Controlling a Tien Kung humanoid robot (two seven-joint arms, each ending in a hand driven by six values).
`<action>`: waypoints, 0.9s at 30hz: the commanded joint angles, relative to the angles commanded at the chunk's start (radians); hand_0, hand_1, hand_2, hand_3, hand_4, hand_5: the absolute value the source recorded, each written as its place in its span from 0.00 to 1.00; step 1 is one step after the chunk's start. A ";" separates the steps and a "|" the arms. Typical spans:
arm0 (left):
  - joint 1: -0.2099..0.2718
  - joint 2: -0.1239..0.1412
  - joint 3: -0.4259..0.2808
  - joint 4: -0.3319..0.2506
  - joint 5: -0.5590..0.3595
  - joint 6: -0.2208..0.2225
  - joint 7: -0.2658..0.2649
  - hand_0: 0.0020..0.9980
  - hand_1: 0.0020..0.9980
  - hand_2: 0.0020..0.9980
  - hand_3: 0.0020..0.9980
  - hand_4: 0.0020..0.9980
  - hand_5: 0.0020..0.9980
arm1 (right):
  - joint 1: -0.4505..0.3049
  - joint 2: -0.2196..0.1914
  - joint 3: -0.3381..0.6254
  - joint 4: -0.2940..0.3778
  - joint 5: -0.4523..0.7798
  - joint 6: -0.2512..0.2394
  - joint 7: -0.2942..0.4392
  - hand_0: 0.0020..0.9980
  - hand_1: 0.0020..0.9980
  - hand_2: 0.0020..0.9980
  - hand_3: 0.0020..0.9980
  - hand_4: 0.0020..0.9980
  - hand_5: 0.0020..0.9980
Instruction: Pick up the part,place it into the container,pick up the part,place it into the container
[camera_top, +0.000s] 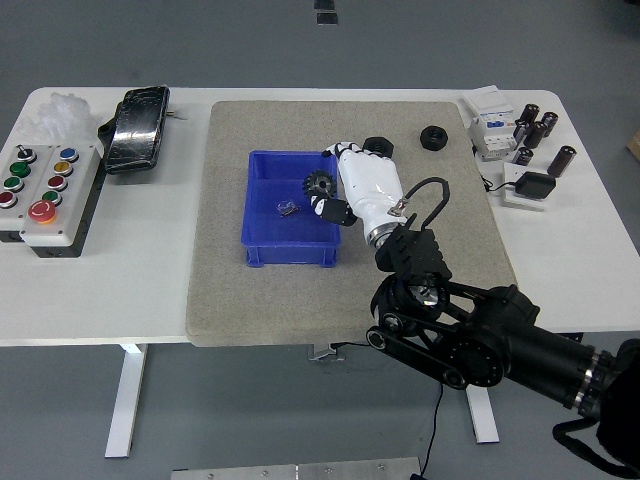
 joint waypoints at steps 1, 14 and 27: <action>0.000 0.000 0.000 0.000 0.001 0.000 0.000 0.68 0.69 0.69 0.79 0.81 0.41 | 0.000 0.000 -0.001 -0.002 0.007 -0.001 0.000 0.37 0.76 0.83 0.82 0.78 0.39; 0.001 -0.002 -0.006 0.000 0.008 0.003 -0.004 0.68 0.69 0.69 0.79 0.80 0.42 | -0.036 -0.030 0.082 -0.003 -0.053 0.009 0.000 0.37 0.74 0.81 0.79 0.72 0.37; 0.000 -0.003 -0.005 0.000 0.010 0.002 -0.007 0.68 0.69 0.69 0.79 0.80 0.41 | -0.100 -0.079 0.112 -0.066 0.026 0.240 0.000 0.36 0.70 0.80 0.79 0.72 0.36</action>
